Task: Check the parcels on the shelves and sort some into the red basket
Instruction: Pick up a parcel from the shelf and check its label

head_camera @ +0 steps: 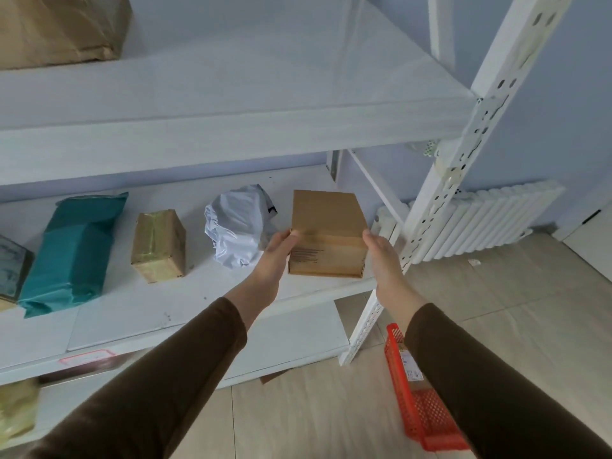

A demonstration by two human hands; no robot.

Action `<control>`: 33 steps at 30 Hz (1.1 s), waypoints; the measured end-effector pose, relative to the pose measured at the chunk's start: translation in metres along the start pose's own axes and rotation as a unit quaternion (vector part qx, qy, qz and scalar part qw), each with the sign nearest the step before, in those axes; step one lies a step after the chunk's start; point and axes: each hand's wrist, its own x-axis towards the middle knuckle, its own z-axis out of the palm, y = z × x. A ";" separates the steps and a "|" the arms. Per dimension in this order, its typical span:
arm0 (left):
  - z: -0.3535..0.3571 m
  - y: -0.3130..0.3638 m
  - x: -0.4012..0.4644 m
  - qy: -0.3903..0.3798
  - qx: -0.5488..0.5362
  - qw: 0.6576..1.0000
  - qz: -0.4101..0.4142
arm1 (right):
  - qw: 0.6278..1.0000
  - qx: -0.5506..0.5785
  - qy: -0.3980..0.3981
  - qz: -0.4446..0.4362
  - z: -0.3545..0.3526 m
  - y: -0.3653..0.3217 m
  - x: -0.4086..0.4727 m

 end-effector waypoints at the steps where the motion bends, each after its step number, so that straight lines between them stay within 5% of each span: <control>1: -0.002 0.000 -0.008 0.004 -0.007 1.000 0.011 | 1.000 0.016 0.001 -0.001 -0.002 0.001 -0.008; 10: -0.010 0.014 -0.098 0.001 -0.009 0.994 0.110 | 0.976 0.200 -0.046 0.069 -0.020 0.001 -0.081; 22: 0.004 -0.011 -0.206 -0.029 0.039 0.976 0.210 | 0.916 0.370 -0.144 0.048 -0.043 0.043 -0.145; 27: 0.002 -0.023 -0.221 -0.019 0.039 0.975 0.217 | 0.921 0.364 -0.133 0.046 -0.036 0.053 -0.156; 33: -0.029 -0.037 -0.214 0.030 -0.078 0.986 0.145 | 0.967 0.187 -0.114 -0.129 -0.016 0.037 -0.191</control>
